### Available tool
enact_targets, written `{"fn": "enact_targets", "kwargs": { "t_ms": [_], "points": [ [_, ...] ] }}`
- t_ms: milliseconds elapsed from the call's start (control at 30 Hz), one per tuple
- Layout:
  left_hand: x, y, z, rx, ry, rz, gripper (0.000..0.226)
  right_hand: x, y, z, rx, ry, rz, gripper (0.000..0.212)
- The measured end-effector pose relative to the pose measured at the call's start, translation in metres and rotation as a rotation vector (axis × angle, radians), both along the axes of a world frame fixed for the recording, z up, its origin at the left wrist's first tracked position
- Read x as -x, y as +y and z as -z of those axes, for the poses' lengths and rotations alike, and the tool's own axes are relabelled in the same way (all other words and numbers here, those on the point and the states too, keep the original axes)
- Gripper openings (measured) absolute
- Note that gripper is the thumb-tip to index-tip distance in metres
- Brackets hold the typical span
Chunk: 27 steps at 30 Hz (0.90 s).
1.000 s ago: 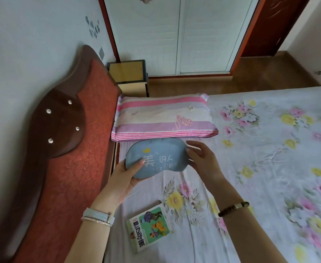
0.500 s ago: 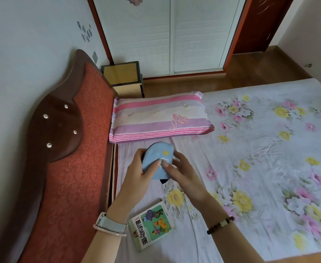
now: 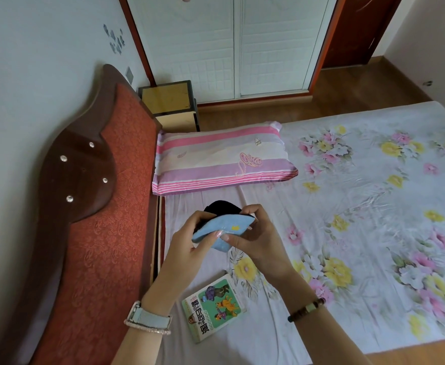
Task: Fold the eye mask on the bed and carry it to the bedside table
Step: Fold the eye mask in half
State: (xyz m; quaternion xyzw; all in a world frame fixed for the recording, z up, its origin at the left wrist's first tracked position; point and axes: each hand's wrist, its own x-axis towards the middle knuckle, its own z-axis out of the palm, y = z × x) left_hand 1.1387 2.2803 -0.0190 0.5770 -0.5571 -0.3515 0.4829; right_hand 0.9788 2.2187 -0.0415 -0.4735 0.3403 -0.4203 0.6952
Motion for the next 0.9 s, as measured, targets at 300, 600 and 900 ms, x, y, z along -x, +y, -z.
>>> {"fn": "enact_targets", "kwargs": {
  "t_ms": [300,600,900],
  "points": [
    [-0.011,-0.001,0.019,-0.045,0.129,-0.067,0.049,-0.005,-0.006,0.004,0.107,0.058,-0.011,0.041],
    [-0.015,-0.003,0.020,-0.165,0.327,0.031,0.072,0.003,-0.010,0.000,0.179,0.090,-0.048,0.040],
    [-0.005,0.003,0.020,-0.015,0.182,-0.055,0.032,0.007,-0.004,0.000,0.248,0.087,-0.019,0.042]
  ]
}}
